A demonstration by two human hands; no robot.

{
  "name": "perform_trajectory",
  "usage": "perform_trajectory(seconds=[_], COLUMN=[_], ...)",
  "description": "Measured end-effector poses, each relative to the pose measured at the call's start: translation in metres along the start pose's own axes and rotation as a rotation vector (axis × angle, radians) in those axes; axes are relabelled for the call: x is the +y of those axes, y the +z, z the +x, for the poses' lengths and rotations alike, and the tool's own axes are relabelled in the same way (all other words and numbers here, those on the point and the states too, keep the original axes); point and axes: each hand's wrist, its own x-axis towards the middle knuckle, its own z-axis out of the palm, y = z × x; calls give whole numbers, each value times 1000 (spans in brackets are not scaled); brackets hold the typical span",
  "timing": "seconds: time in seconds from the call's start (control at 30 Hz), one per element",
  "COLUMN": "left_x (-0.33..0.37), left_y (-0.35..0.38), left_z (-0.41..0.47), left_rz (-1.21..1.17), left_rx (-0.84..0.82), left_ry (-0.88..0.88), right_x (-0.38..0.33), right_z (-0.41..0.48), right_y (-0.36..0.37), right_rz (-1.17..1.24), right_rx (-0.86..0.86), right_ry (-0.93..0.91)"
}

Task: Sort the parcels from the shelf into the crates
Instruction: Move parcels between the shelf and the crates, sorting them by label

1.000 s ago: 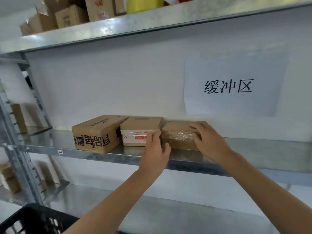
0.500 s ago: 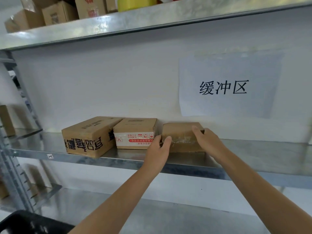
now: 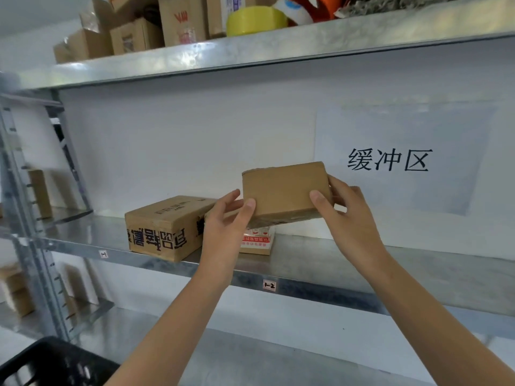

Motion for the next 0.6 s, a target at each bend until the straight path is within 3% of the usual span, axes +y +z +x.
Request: perform_trajectory(seconds=[0.27,0.4,0.6], left_x=[-1,4,14], left_y=[-62,-87,-124], left_z=[-30,-32,-47], left_rz=[191,257,171], left_rx=[132,296,338], left_ry=[269,210,155], right_x=[-9,-14,-23], right_z=[-9,-10,-19], right_y=[51,81,120], right_rz=[145,135,239], right_rx=[-229,-193,-255], right_ry=[-68,-114,-126])
